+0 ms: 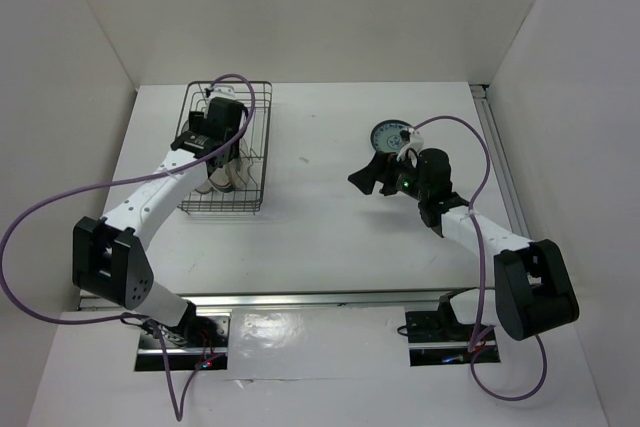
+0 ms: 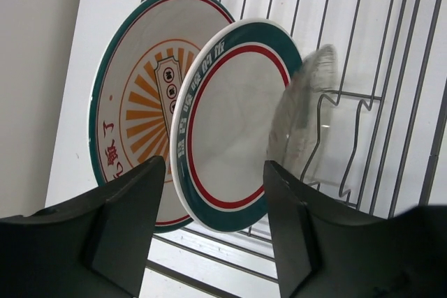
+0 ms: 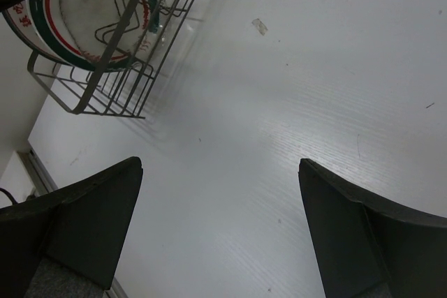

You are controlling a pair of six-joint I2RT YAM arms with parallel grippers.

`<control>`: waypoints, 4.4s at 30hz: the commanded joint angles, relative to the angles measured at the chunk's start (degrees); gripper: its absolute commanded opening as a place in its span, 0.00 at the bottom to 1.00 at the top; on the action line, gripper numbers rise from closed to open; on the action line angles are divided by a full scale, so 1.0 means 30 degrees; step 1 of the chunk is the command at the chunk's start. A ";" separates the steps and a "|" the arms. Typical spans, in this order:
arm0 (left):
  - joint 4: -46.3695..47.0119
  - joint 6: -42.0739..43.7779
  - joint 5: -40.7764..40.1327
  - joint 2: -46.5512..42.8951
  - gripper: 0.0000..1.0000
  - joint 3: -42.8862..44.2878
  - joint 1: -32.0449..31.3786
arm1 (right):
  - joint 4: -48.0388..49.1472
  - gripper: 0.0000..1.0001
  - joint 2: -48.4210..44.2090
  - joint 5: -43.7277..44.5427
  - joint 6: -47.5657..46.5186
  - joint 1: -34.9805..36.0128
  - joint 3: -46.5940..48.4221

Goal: Load the plates into the dish rack

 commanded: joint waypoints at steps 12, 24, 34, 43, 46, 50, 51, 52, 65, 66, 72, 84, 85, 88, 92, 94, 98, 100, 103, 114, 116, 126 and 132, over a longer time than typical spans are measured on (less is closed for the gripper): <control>0.1306 -0.1039 0.3692 -0.3759 1.00 -0.0496 -0.0081 | -0.0483 1.00 -0.0533 0.3870 -0.0113 -0.0358 0.0010; 0.2189 -0.2826 1.0171 -0.4642 1.00 -0.0701 -0.0081 | -0.0664 1.00 0.1129 0.5518 0.2667 -0.5417 -0.0311; 0.2423 -0.2591 1.1905 -0.5403 1.00 -0.1228 -0.0081 | 0.1947 1.00 0.8780 0.3317 0.4894 -0.7272 0.2086; 0.2599 -0.2767 1.2930 -0.5579 1.00 -0.1228 -0.0081 | -0.1565 0.97 1.2705 0.6127 0.4896 -0.6657 0.7186; 0.2599 -0.2767 1.2930 -0.5811 1.00 -0.1228 -0.0081 | -0.2618 0.93 1.3496 0.6892 0.5099 -0.6657 0.8330; 0.2775 -0.2767 1.2725 -0.5814 1.00 -0.1228 -0.0081 | -0.3238 0.78 1.4318 0.7331 0.5715 -0.6481 0.8918; 0.2775 -0.2767 1.2725 -0.5814 1.00 -0.1228 -0.0081 | -0.3238 0.73 1.4320 0.7592 0.5717 -0.6481 0.8918; 0.2775 -0.2767 1.2725 -0.5814 1.00 -0.1228 -0.0081 | -0.3528 0.67 1.4582 0.7595 0.5717 -0.6481 0.9121; 0.2775 -0.2767 1.2375 -0.5639 1.00 -0.1228 -0.0081 | -0.5199 0.00 1.6545 0.7038 0.5248 -0.6657 1.0410; 0.2775 -0.2767 1.2374 -0.5638 1.00 -0.1228 -0.0081 | -0.5201 0.00 1.6547 0.6835 0.5248 -0.6657 1.0412; 0.2336 -0.3146 1.2548 -0.5025 1.00 -0.0850 -0.0081 | -0.2403 0.00 1.5115 0.4207 0.5599 -0.7037 0.8513; 0.2687 -0.3353 1.4717 -0.2856 1.00 -0.1023 -0.0081 | 1.1288 0.00 1.1039 -0.2598 0.7355 -0.6803 0.2502; 0.2890 -0.3353 1.4891 -0.2855 1.00 -0.1023 -0.0081 | 1.2308 0.00 1.0865 -0.3007 0.7618 -0.6803 0.2299; 0.3068 -0.3353 1.5127 -0.2649 1.00 -0.1197 -0.0081 | 1.3572 0.00 1.0426 -0.3856 0.8060 -0.6453 0.2092; 0.3068 -0.3587 1.5127 -0.2649 1.00 -0.1199 -0.0081 | 1.4015 0.00 0.9081 -0.5089 0.7885 -0.4993 0.2092; 0.3244 -0.3763 1.5302 -0.2649 1.00 -0.1199 -0.0081 | 1.3699 0.00 0.8610 -0.5091 0.7506 -0.4258 0.2268; 0.3594 -0.4142 1.6092 -0.2649 1.00 -0.1373 -0.0081 | 1.1331 0.00 0.7235 -0.4012 0.5896 -0.1598 0.3232; 0.3769 -0.4144 1.6270 -0.2649 1.00 -0.1375 -0.0081 | 1.0506 0.00 0.6852 -0.3134 0.4958 -0.0685 0.3760; 0.3771 -0.4144 1.6504 -0.2852 1.00 -0.1549 -0.0081 | 0.9011 0.00 0.6615 -0.2076 0.3815 0.0782 0.4404; 0.3771 -0.4144 1.7120 -0.2679 0.81 -0.1551 -0.0081 | 1.0207 0.00 0.6032 -0.1839 0.4719 0.1576 0.4436; 0.3771 -0.4144 1.7120 -0.2503 0.81 -0.1551 -0.0081 | 1.0209 0.00 0.6030 -0.2071 0.4926 0.1576 0.4436; 0.3945 -0.3968 1.7586 -0.2503 0.77 -0.1551 -0.0081 | 1.1352 0.00 0.5356 -0.3038 0.6564 0.1955 0.4260; 0.4123 -0.3765 1.8378 -0.2503 0.47 -0.1551 -0.0081 | 1.2143 0.00 0.5530 -0.3040 0.7064 0.2541 0.4055</control>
